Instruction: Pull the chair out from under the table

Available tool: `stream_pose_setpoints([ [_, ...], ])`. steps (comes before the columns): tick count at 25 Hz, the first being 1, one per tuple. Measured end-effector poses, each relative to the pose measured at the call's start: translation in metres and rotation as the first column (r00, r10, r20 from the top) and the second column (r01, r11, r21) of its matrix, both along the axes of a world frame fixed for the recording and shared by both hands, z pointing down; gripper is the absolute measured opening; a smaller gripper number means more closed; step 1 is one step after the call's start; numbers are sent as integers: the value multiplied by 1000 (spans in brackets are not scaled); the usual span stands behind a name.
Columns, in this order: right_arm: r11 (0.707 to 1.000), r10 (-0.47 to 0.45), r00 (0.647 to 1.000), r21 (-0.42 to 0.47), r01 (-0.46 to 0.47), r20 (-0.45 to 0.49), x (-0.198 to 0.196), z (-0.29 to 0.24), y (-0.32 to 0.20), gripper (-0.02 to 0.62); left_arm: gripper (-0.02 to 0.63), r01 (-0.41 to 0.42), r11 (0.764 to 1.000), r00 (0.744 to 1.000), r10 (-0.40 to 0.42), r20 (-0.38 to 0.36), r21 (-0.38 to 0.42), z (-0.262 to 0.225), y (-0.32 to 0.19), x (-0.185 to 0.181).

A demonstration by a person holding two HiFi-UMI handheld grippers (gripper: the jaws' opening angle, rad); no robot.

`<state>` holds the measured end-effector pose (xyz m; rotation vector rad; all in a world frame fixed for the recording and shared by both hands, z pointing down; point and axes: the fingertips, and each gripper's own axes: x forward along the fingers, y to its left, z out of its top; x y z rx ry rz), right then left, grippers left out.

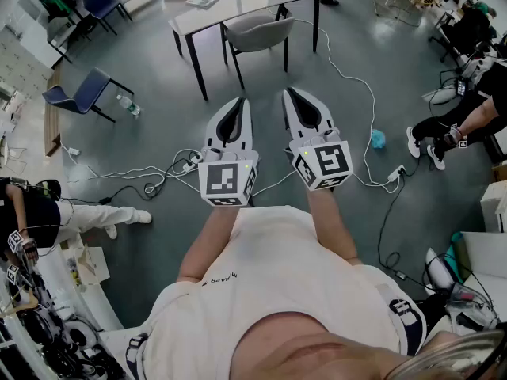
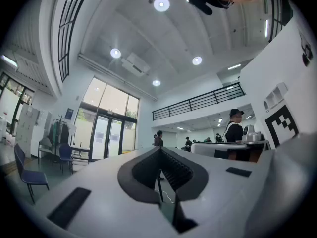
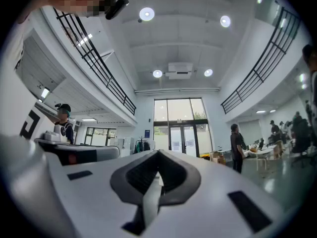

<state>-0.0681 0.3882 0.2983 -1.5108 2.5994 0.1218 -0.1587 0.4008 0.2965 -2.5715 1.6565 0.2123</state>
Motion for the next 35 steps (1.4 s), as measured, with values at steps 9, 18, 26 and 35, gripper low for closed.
stream_pose_setpoints([
  [9,1000,-24,1000,13,24,-11,23,-2,-8,14,3,18,1000,1000,-18,12,19,-3,-7,26],
  [18,998,-57,998,4,57,12,78,6,-10,14,3,62,998,998,-62,29,10,9,-8,78],
  [26,998,-62,997,-21,63,36,111,14,-22,14,3,87,996,995,-86,45,-13,16,-17,106],
  [35,998,-52,998,-41,54,42,120,25,-81,14,5,85,996,995,-82,55,-37,33,-71,115],
])
